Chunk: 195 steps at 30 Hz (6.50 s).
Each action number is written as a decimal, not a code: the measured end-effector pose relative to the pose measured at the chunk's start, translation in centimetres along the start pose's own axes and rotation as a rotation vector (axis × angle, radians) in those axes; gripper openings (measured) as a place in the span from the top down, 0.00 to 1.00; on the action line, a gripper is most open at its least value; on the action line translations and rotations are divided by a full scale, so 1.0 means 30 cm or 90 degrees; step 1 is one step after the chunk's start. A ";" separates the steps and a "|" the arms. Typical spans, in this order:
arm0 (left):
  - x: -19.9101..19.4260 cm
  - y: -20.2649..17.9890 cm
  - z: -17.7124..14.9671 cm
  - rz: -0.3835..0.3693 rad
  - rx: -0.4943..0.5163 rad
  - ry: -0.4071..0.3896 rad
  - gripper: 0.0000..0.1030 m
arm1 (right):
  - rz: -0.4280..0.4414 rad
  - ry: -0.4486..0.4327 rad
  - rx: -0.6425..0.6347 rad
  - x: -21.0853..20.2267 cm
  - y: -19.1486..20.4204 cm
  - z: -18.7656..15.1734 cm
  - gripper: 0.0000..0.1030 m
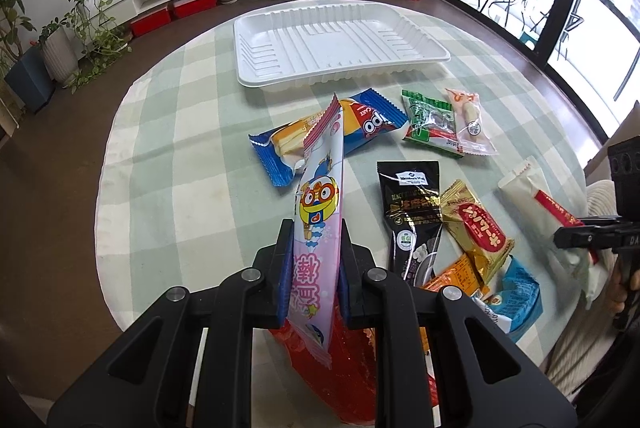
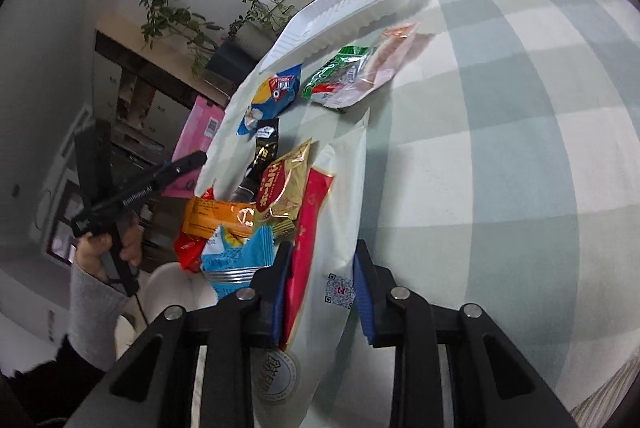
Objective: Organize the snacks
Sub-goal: 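Lift the pink packet with the left tool while the right tool carries the white-red packet to the tray, then release both packets into the white tray by opening both tools, then move the right tool to the blue packet and close on it, then close the left tool on the red chip bag while the right tool lifts the blue packet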
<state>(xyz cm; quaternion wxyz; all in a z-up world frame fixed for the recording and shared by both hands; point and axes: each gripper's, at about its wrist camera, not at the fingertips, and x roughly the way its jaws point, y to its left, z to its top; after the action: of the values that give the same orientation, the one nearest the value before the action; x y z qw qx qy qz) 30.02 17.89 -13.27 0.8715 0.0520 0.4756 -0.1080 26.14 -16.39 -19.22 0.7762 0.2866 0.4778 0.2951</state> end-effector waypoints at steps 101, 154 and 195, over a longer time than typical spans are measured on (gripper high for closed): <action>0.037 0.025 0.496 -0.015 -0.071 -0.110 0.83 | -0.038 -0.104 -0.230 0.055 0.199 0.482 0.33; -0.187 -0.137 -0.340 0.019 -0.111 -0.031 0.83 | -0.350 0.037 -0.982 0.350 0.489 -0.455 0.21; -0.049 -0.114 -0.371 -0.046 -0.171 0.016 0.52 | -0.310 0.077 -0.899 0.366 0.470 -0.377 0.24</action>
<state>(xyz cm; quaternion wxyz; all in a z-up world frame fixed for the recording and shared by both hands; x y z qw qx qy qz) 19.33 16.93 -18.04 0.8600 -0.0809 0.4985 -0.0737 17.28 2.82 -19.54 0.7912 -0.4102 0.2669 0.3667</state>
